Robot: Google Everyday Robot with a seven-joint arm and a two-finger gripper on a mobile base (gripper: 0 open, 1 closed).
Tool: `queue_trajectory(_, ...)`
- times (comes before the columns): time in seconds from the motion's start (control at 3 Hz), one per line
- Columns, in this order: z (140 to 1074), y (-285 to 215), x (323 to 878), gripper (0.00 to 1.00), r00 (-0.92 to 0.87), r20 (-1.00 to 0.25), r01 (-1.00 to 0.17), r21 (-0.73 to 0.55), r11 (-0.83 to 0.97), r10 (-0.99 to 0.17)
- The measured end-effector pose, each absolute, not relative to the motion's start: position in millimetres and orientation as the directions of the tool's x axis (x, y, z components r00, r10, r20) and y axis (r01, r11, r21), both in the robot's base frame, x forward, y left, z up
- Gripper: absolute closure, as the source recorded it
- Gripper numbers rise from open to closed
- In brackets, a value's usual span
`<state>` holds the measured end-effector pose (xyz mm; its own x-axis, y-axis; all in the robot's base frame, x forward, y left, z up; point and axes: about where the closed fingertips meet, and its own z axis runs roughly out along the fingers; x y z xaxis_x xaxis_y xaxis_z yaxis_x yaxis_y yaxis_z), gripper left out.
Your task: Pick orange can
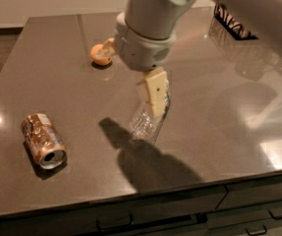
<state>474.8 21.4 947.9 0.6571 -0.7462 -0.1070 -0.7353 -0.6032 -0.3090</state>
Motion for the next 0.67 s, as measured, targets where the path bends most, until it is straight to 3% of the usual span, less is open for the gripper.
queue_trajectory(0.67, 935, 90, 458, 0.0, 0.845, -0.039, -0.523, -0.27, -0.809, -0.533)
